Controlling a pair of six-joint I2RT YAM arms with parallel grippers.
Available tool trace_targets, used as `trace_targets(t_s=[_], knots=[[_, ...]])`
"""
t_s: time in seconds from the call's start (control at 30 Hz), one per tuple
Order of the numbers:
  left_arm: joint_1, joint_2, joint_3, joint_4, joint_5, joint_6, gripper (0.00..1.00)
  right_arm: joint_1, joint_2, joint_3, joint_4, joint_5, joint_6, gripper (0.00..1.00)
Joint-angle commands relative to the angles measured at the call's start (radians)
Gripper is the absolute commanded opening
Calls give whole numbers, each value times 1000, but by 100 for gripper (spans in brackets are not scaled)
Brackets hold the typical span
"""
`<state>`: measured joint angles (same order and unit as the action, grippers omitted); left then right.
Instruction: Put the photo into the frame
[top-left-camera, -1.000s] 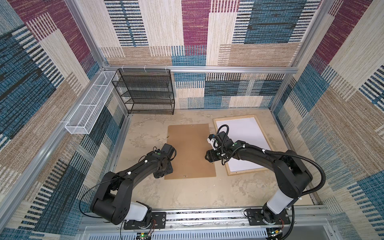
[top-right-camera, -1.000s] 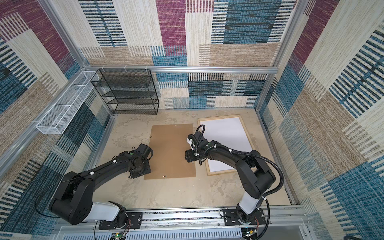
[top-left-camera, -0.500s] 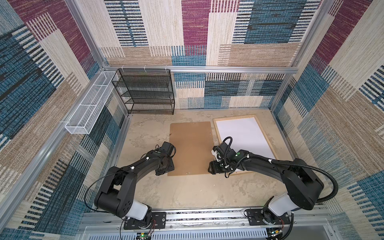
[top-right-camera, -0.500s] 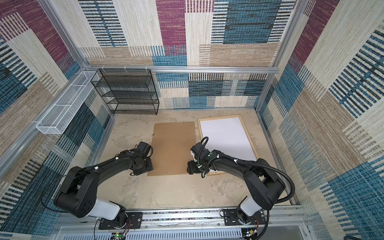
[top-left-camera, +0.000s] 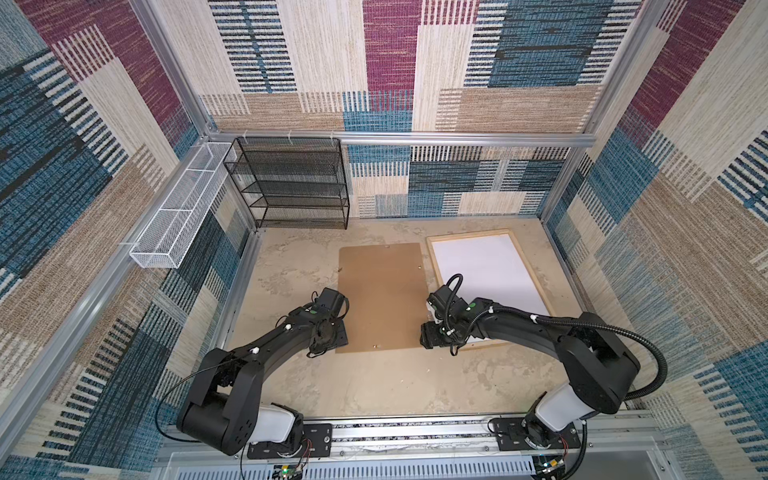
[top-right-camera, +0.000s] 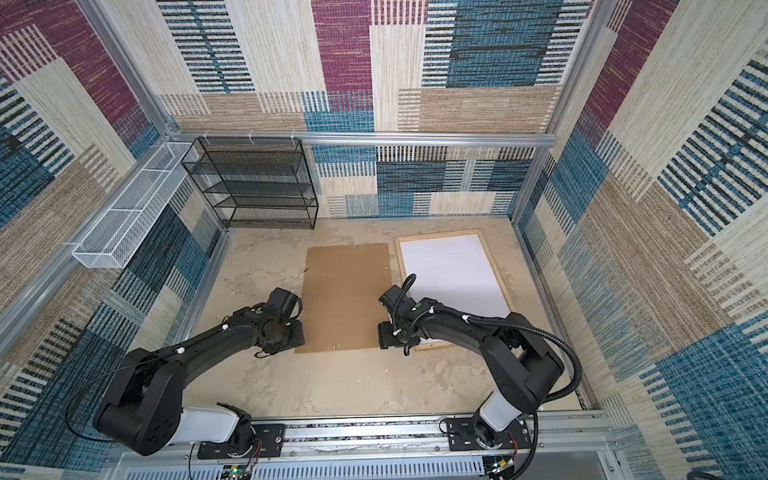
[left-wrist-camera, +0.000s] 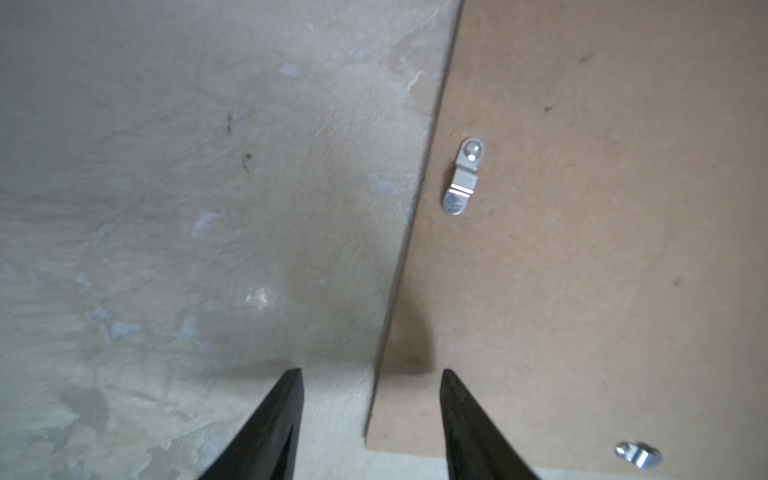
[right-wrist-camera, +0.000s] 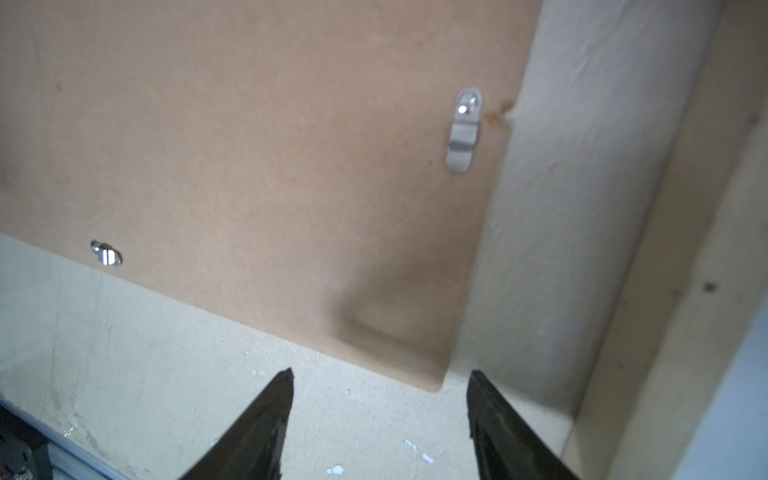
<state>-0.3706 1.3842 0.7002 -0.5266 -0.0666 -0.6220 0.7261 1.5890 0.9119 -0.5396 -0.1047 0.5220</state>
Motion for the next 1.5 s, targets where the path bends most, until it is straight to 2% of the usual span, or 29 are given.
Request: trace_targets(t_s=[0.0, 0.23, 0.33, 0.6, 1.1, 1.47], knots=[[1, -4, -3, 29, 29, 20, 56, -1, 15, 21, -11, 57, 1, 69], [1, 34, -7, 76, 106, 31, 56, -2, 64, 47, -2, 55, -15, 69], [1, 52, -6, 78, 117, 42, 56, -2, 83, 49, 9, 31, -19, 69], [1, 70, -11, 151, 253, 49, 52, -2, 86, 29, 48, -46, -17, 68], [0, -183, 58, 60, 315, 1, 52, -2, 78, -43, 151, -154, -19, 67], [-1, -293, 174, -2, 431, 24, 53, -2, 74, -54, 198, -191, -48, 67]])
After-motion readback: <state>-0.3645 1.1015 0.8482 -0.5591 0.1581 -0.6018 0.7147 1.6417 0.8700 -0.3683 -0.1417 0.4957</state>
